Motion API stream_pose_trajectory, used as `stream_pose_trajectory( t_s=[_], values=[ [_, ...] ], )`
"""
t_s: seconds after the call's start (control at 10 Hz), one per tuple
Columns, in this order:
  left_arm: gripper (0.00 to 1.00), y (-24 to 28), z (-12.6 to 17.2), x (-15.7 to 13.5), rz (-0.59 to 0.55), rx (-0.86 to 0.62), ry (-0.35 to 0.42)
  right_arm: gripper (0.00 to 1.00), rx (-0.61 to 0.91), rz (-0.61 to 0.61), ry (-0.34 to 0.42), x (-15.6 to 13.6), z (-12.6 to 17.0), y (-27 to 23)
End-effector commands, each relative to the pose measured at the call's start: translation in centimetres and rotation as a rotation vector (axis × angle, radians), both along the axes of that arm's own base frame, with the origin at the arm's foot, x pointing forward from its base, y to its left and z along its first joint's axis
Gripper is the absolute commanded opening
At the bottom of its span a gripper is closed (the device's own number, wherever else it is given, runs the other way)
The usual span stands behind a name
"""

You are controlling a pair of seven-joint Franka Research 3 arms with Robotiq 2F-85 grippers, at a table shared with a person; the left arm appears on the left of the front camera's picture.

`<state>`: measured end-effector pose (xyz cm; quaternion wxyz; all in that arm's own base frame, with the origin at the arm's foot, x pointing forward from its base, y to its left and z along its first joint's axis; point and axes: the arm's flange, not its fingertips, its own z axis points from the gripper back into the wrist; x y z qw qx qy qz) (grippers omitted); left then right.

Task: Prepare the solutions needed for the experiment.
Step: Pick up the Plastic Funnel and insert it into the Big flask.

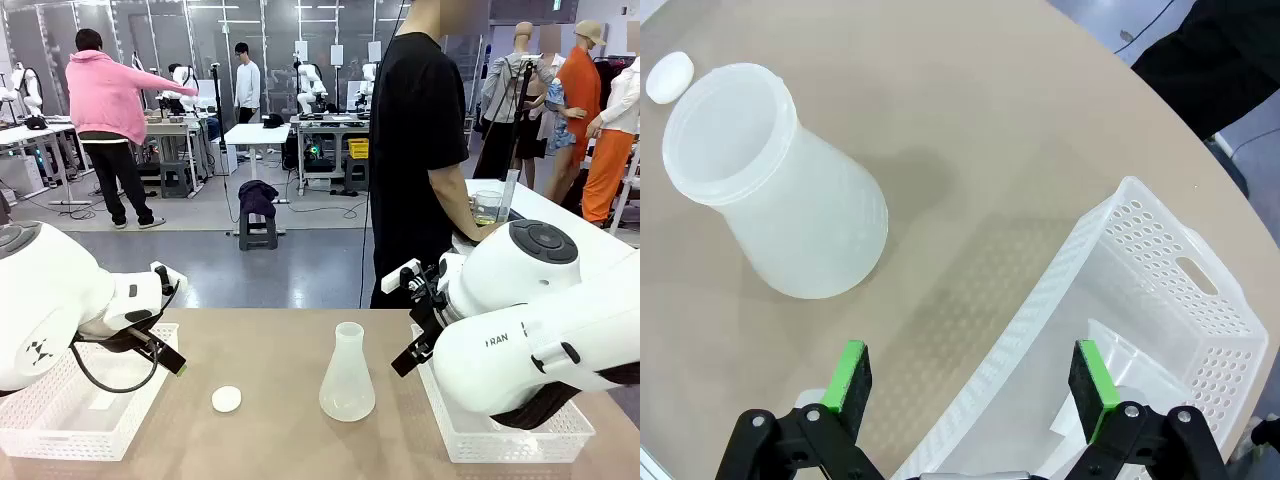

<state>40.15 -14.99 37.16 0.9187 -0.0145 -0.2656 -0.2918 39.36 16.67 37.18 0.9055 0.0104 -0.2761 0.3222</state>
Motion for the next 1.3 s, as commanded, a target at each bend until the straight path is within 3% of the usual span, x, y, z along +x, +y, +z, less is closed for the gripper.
stream_pose_trajectory(
  t_s=[0.0,1.2],
  values=[
    [1.00,-0.02,0.00,-0.01,0.000,0.000,0.000,1.00,0.000,0.000,0.000,0.00,0.00,0.00],
    [1.00,-0.02,0.00,-0.01,0.000,0.000,0.000,1.00,0.000,0.000,0.000,0.00,0.00,0.00]
  ],
)
